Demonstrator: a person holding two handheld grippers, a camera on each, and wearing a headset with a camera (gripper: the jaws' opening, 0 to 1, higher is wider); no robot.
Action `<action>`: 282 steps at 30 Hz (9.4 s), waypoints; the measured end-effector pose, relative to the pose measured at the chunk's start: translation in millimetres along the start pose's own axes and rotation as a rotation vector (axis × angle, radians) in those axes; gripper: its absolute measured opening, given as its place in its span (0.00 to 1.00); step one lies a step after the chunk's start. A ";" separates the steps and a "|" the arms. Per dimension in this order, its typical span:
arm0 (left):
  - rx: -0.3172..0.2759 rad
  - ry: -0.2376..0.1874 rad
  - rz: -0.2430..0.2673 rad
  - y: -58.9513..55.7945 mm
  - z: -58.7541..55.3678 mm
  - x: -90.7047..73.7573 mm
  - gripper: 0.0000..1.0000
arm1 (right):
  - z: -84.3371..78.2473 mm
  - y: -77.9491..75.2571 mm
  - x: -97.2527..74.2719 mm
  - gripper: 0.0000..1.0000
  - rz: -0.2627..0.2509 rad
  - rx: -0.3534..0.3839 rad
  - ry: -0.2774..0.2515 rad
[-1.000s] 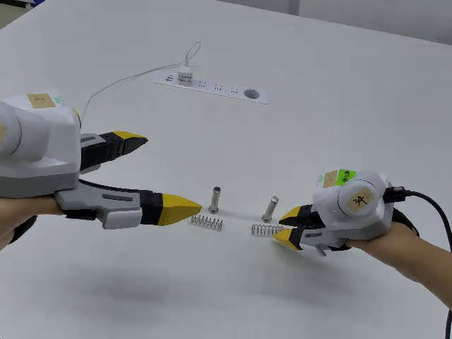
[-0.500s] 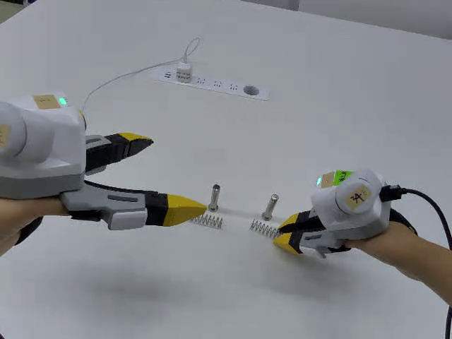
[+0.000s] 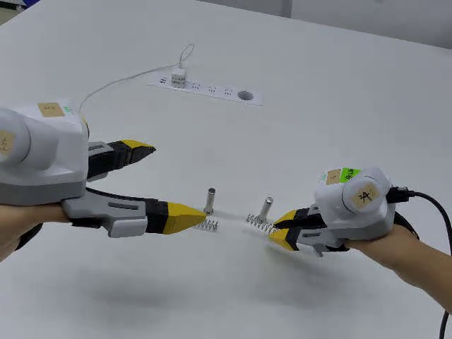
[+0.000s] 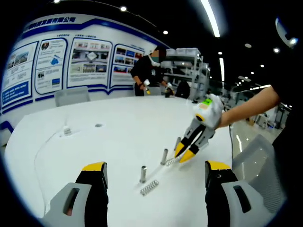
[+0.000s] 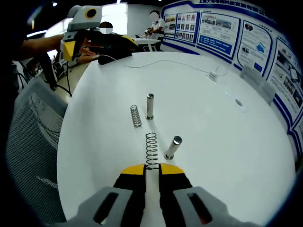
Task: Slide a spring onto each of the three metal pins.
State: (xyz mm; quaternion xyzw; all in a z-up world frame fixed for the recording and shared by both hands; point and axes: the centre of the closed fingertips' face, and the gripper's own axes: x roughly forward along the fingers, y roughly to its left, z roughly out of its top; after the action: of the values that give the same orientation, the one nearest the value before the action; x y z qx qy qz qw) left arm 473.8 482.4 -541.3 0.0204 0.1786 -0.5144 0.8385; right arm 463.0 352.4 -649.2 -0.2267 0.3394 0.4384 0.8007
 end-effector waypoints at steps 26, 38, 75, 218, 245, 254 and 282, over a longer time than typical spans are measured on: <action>0.279 0.067 -0.265 -73.6 10.3 28.1 0.39 | 88.7 56.3 -72.0 0.10 0.031 -0.373 -0.143; 0.314 0.100 -0.310 -84.0 3.9 21.6 0.13 | 101.6 71.9 -69.0 0.10 0.044 -0.445 -0.150; 0.484 0.084 -0.346 -92.2 7.8 24.0 0.10 | 99.5 70.1 -72.3 0.12 0.052 -0.381 -0.143; 0.004 0.052 -0.057 -4.9 -11.5 15.2 0.85 | 28.2 -42.5 8.8 0.11 -0.215 0.385 -0.253; 0.015 0.030 -0.045 -2.2 -1.6 4.3 0.86 | 42.5 -33.6 -1.0 0.21 -0.198 0.241 -0.224; 0.022 0.029 -0.039 -1.1 -0.8 0.6 0.86 | 68.2 -12.7 -2.8 0.20 -0.160 0.194 -0.268; -0.029 0.057 -0.007 15.5 -23.7 -2.7 0.85 | 52.1 28.5 86.5 0.18 -0.005 0.022 -0.040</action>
State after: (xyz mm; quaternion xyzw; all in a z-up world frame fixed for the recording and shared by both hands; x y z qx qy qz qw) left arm 479.6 497.2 -564.9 0.0225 0.2099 -0.5139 0.8314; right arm 489.9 448.8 -680.5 -0.2097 0.3275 0.4372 0.8109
